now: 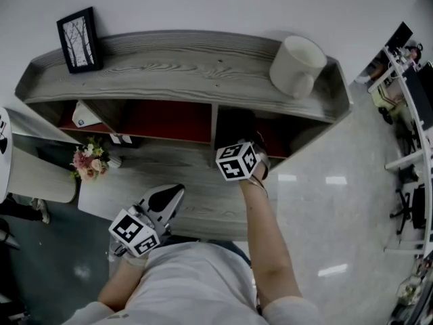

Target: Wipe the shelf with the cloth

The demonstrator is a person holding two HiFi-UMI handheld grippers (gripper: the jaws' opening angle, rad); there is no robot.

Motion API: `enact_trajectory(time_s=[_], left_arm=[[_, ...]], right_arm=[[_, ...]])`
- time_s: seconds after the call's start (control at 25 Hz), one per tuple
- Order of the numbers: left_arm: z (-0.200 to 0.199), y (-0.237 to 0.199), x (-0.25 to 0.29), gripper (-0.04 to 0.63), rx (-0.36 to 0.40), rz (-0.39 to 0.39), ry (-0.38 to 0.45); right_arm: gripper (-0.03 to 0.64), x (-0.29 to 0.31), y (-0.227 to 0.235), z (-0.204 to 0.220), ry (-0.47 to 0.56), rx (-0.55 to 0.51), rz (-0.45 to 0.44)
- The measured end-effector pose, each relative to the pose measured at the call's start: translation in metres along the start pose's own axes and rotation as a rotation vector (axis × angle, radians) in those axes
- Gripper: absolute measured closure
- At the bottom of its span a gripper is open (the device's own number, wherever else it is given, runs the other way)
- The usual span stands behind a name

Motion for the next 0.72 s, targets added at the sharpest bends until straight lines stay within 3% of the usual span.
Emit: enact_trajectory(time_s=[0.32, 0.72], left_arm=[[0.000, -0.002, 0.004, 0.580, -0.007, 0.047, -0.004], [0.002, -0.005, 0.017, 0.580, -0.012, 0.173, -0.032]], right_arm=[[0.529, -0.019, -0.025, 0.001, 0.039, -0.027, -0.026], [0.529, -0.040, -0.036, 0.009, 0.063, 0.087, -0.034]])
Point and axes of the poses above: the fingertips, and each gripper's own axes: x forward along the fingers, y to its right, z out of its underside, the point moved 4 cm from there along -x, backward along the fingers
